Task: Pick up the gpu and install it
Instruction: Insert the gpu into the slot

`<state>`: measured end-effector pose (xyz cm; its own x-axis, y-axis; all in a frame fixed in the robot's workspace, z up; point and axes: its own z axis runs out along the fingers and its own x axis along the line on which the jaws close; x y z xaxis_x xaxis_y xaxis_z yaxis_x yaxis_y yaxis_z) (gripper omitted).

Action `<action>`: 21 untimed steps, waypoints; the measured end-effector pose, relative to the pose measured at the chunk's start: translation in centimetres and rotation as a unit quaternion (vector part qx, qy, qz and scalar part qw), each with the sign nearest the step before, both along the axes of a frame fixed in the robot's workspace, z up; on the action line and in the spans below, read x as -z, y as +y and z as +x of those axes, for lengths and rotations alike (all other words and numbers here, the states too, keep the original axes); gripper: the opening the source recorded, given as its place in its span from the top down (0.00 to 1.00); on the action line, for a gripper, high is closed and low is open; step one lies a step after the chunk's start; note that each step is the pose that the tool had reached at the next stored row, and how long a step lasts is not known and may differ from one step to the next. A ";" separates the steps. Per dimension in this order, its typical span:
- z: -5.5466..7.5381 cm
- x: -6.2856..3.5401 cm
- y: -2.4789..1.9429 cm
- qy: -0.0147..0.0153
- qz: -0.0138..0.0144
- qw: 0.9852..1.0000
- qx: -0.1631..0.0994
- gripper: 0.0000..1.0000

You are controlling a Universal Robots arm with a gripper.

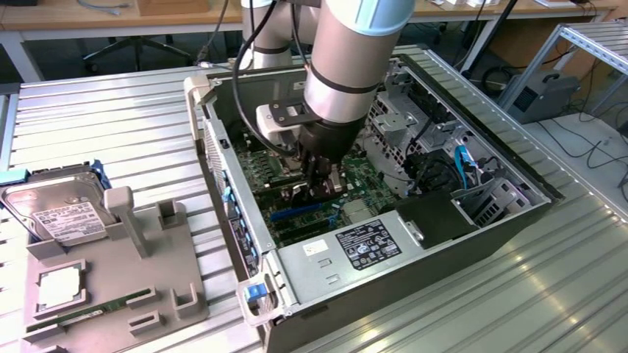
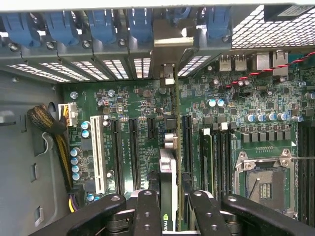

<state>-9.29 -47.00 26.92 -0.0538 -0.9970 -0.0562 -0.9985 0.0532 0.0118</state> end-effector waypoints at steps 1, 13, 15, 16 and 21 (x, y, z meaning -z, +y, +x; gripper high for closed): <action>0.0 0.00 0.00 0.000 0.000 1.000 0.000 0.73; 0.0 0.00 0.17 0.004 0.000 1.000 0.000 0.73; 0.0 0.00 0.17 0.004 0.000 1.000 0.000 0.73; 0.0 0.01 0.17 0.005 0.000 1.000 0.000 0.73; -0.2 0.02 0.17 0.005 0.000 1.000 0.000 0.73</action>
